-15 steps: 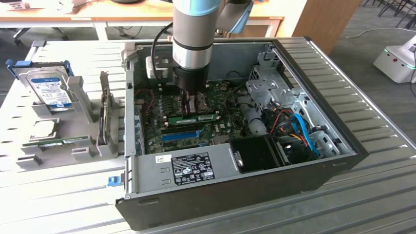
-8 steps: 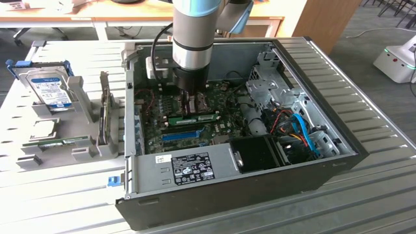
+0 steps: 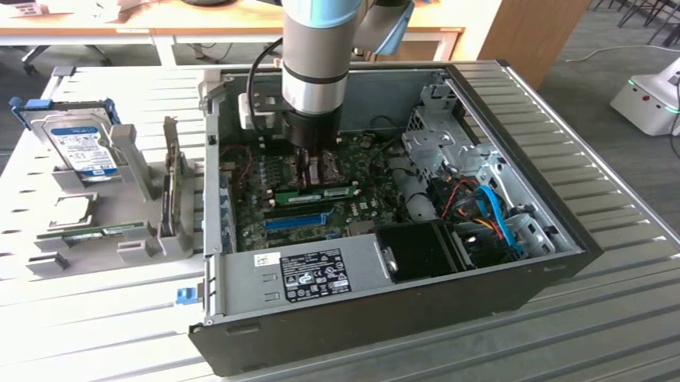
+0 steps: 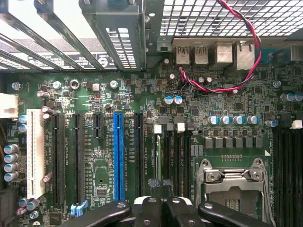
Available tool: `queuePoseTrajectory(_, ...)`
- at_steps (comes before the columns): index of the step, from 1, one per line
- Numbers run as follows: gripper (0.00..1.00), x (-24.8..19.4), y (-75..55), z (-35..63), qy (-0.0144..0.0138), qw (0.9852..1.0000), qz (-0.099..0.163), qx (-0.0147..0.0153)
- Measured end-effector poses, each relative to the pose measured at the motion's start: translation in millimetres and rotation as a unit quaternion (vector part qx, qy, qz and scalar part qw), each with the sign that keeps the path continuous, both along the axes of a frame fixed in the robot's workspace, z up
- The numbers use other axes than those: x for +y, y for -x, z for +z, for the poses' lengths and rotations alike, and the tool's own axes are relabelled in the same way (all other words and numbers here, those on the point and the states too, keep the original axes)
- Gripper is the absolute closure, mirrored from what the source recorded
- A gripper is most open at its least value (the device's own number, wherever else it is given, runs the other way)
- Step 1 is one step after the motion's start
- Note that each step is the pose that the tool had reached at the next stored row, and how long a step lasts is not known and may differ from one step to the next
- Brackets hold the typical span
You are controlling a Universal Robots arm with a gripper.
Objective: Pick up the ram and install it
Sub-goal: 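Press down the ram until it locks into place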
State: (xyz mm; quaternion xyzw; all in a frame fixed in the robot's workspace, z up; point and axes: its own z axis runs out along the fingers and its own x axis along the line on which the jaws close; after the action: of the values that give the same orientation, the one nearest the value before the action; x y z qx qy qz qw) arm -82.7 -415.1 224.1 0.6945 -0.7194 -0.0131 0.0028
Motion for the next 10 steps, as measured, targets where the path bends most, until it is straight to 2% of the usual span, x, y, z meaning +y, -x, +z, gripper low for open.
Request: queuePoseTrajectory(10, 0.89, -0.1, 0.0, -0.7, -0.0001, 1.0000, 0.000, 0.0000)
